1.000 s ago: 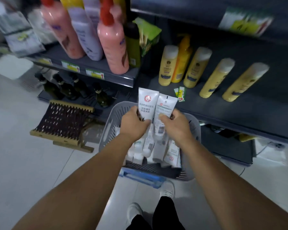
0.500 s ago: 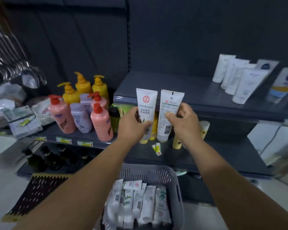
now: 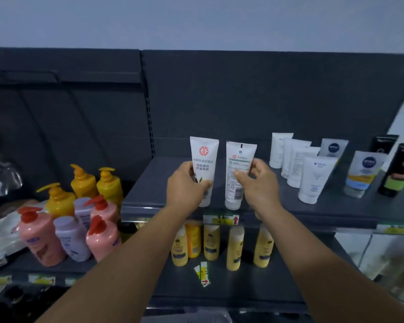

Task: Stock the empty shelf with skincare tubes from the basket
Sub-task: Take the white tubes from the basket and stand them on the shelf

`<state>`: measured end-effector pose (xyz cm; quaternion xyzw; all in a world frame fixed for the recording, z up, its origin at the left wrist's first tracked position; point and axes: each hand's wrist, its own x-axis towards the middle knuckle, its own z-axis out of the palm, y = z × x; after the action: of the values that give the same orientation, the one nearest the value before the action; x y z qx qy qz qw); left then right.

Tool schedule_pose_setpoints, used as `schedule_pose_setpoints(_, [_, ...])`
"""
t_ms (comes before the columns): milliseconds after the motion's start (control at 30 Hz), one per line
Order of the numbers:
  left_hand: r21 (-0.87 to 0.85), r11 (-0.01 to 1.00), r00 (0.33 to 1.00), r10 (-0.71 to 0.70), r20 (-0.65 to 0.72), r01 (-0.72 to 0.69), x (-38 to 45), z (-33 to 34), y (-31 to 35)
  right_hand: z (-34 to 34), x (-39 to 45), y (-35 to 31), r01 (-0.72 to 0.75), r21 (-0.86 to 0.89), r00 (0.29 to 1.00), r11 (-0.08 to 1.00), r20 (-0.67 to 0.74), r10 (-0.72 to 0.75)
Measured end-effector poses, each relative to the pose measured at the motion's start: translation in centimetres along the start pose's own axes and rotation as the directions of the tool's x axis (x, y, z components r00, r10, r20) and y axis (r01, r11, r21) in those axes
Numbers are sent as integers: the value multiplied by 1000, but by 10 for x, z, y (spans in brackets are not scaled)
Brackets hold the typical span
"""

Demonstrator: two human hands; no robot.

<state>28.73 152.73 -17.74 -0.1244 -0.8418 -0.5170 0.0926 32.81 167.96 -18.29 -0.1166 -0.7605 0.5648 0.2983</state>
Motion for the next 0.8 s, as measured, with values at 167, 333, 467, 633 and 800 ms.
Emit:
schedule_pose_setpoints(167, [-2,1000,1000,-21,-7,21,60,49,5,-6,72,29,-28,-29,999,999,-33,27])
schedule_pose_setpoints(333, [12,998,998,-64,4,64,120,99,6,-5,142,57,-43,-39,998,998,-52,41])
schedule_pose_setpoints(467, [21,997,997,-80,13,79,157,135,2,-1,188,77,-69,-46,995,997,-82,65])
schedule_pose_setpoints(633, [25,995,995,-99,14,99,190,168,-4,7,224,101,-97,-48,992,994,-86,92])
schedule_pose_setpoints(800, [28,993,993,-112,-31,113,209,179,-9,15,237,114,-95,-46,993,994,-68,92])
